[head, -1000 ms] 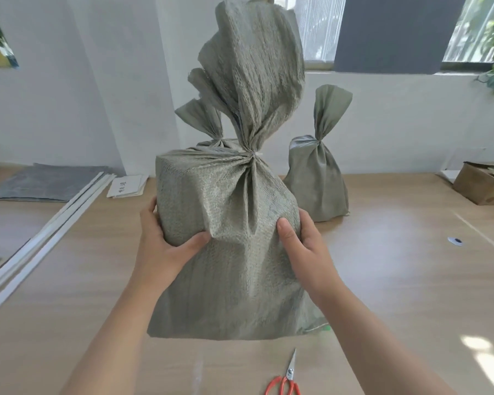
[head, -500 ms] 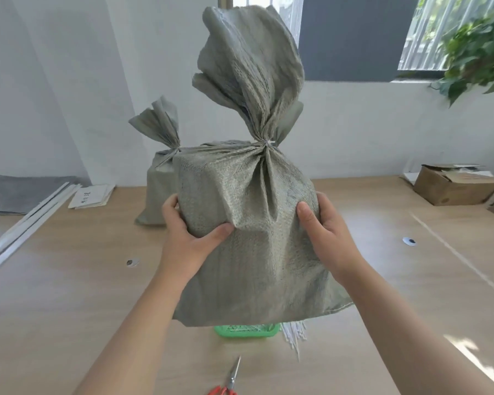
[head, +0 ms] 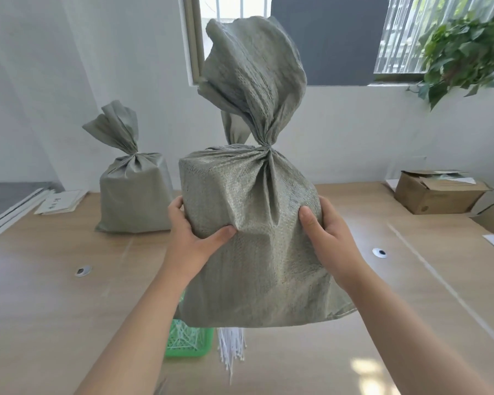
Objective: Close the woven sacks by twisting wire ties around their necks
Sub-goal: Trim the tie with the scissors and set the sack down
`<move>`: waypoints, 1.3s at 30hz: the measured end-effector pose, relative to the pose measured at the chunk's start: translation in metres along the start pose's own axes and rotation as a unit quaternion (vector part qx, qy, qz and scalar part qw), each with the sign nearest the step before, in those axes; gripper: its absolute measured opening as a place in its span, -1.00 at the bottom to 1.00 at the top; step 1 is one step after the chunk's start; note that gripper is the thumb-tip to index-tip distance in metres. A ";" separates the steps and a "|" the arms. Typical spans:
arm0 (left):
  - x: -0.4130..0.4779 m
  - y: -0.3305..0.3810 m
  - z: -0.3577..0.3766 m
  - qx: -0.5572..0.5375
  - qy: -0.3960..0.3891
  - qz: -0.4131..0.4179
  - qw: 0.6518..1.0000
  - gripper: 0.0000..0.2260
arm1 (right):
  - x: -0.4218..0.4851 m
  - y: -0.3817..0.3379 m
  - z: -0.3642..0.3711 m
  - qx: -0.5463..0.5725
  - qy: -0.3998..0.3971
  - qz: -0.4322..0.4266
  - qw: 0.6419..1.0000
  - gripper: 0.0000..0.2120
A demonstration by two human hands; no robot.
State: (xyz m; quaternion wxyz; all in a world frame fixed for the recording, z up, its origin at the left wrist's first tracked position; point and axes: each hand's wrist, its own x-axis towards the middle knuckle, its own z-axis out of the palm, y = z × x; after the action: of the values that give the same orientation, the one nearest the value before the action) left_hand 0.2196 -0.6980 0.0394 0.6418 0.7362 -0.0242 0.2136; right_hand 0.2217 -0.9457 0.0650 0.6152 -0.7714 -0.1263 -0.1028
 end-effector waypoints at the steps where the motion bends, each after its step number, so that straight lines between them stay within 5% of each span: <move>1: -0.001 0.001 0.020 0.001 0.002 0.001 1.000 -0.10 | 0.005 0.006 -0.019 -0.003 -0.004 -0.001 1.000 -0.68; 9: 0.006 0.008 0.140 -0.008 -0.006 -0.043 0.999 0.12 | 0.043 0.037 -0.141 -0.035 -0.021 0.004 0.999 -0.62; 18: 0.039 0.004 0.219 0.015 -0.059 -0.042 0.997 -0.07 | 0.077 0.075 -0.208 -0.058 0.009 -0.002 0.998 -0.67; 27: 0.104 -0.008 0.318 0.094 -0.069 -0.061 0.991 -0.03 | 0.164 0.149 -0.284 -0.061 0.001 -0.002 0.998 -0.79; 39: 0.215 -0.069 0.432 0.108 -0.088 -0.095 0.986 0.01 | 0.293 0.243 -0.351 -0.126 -0.013 -0.018 0.992 -0.72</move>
State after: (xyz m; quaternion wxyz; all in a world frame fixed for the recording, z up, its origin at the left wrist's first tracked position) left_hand 0.5584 -1.0473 0.0124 0.5715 0.8158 0.0129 0.0874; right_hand 0.5762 -1.3194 0.0105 0.5098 -0.8414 -0.1342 -0.1189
